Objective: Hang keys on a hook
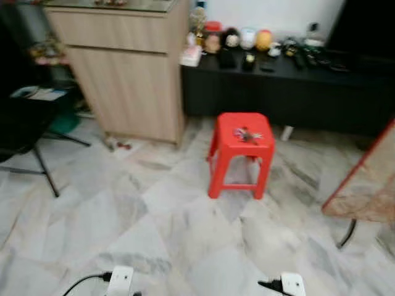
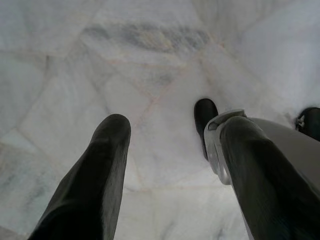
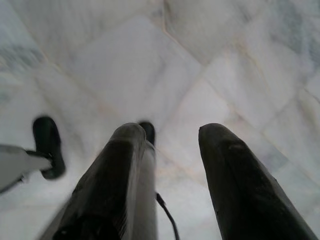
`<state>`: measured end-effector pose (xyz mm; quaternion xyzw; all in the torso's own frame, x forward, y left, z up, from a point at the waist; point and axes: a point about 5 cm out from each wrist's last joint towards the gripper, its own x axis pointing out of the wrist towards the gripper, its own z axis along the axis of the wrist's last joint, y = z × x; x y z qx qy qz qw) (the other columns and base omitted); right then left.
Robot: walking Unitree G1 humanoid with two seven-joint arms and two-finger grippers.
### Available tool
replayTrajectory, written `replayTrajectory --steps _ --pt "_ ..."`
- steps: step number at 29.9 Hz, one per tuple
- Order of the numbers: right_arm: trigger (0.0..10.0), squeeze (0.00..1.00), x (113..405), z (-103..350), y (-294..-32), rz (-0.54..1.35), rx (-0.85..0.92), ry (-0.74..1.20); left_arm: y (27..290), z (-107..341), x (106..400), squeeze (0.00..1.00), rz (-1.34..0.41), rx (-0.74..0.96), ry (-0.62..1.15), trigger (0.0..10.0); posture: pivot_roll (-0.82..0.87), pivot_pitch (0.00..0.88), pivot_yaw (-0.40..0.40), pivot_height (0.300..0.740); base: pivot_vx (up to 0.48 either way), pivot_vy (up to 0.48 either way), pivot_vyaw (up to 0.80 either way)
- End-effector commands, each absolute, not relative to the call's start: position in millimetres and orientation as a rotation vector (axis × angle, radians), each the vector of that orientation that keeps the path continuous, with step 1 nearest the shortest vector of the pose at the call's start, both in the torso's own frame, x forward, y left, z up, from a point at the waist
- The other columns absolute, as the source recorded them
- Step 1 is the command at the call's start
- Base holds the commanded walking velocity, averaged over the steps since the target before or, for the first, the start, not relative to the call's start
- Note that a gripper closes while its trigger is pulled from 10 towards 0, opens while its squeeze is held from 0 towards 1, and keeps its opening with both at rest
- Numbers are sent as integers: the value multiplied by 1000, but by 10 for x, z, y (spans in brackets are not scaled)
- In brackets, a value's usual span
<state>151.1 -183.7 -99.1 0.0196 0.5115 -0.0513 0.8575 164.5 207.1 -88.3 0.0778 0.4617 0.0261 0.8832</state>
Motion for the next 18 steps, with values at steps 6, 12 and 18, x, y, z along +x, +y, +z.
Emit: replayTrajectory --steps 6,12,18 --pt "10000 0 1449 -1011 -1861 -126 56 1085 2062 -879 1661 0 50 161 962 10000 -64 8 -18 740 262 0 0" --pt "10000 0 1441 -1014 -1860 -127 55 1087 2049 -881 1660 0 40 164 961 10000 -70 0 -15 740 281 0 0" --pt "10000 0 1435 -1016 -1861 -124 59 1088 2023 -884 1664 0 24 169 961 10000 -69 0 -16 740 296 0 0"
